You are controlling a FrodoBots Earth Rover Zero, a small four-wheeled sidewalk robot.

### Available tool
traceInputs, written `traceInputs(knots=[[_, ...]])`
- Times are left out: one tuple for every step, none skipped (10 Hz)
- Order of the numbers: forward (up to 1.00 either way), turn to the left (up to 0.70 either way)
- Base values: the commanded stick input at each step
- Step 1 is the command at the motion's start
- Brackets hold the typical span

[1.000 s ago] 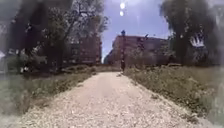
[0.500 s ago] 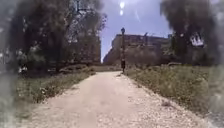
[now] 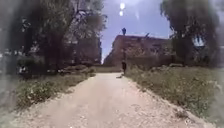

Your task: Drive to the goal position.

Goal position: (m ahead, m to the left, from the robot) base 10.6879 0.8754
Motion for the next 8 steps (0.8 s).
traceInputs(knots=[[0.85,0.00],[0.85,0.00],[0.85,0.00],[0.85,0.00],[0.85,0.00],[0.85,0.00],[0.85,0.00],[0.85,0.00]])
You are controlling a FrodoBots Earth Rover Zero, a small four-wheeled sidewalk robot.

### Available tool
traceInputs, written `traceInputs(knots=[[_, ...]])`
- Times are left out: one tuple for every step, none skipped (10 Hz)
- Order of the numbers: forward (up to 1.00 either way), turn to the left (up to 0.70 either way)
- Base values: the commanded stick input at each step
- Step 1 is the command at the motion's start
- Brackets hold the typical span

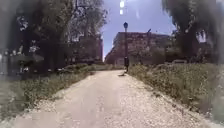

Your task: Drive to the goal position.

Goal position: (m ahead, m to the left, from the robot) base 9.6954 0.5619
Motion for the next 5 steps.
traceInputs(knots=[[0.85,0.00],[0.85,0.00],[0.85,0.00],[0.85,0.00],[0.85,0.00]])
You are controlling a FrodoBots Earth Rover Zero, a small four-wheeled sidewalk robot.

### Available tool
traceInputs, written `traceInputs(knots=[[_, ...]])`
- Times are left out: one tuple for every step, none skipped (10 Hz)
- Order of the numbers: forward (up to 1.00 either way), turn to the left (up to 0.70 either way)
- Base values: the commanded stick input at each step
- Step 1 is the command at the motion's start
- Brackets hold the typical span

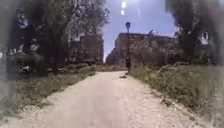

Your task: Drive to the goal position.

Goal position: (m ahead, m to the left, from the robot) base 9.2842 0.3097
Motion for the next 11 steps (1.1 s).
traceInputs(knots=[[0.85,0.00],[0.85,0.00],[0.85,0.00],[0.85,0.00],[0.85,0.00],[0.85,0.00],[0.85,0.00],[0.85,0.00],[0.85,0.00],[0.85,0.00],[0.85,0.00]])
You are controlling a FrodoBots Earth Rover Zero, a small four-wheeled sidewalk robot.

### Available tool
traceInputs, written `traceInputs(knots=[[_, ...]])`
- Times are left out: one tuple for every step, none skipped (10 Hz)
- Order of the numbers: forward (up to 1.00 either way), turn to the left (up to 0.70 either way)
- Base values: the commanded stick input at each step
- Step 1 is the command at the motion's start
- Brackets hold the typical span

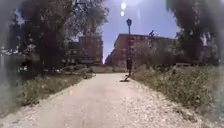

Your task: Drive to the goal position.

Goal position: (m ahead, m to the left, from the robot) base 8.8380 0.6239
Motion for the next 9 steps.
traceInputs(knots=[[0.85,0.00],[0.85,0.00],[0.85,0.00],[0.85,0.00],[0.85,0.00],[0.85,0.00],[0.85,0.00],[0.85,0.00],[0.85,0.00]])
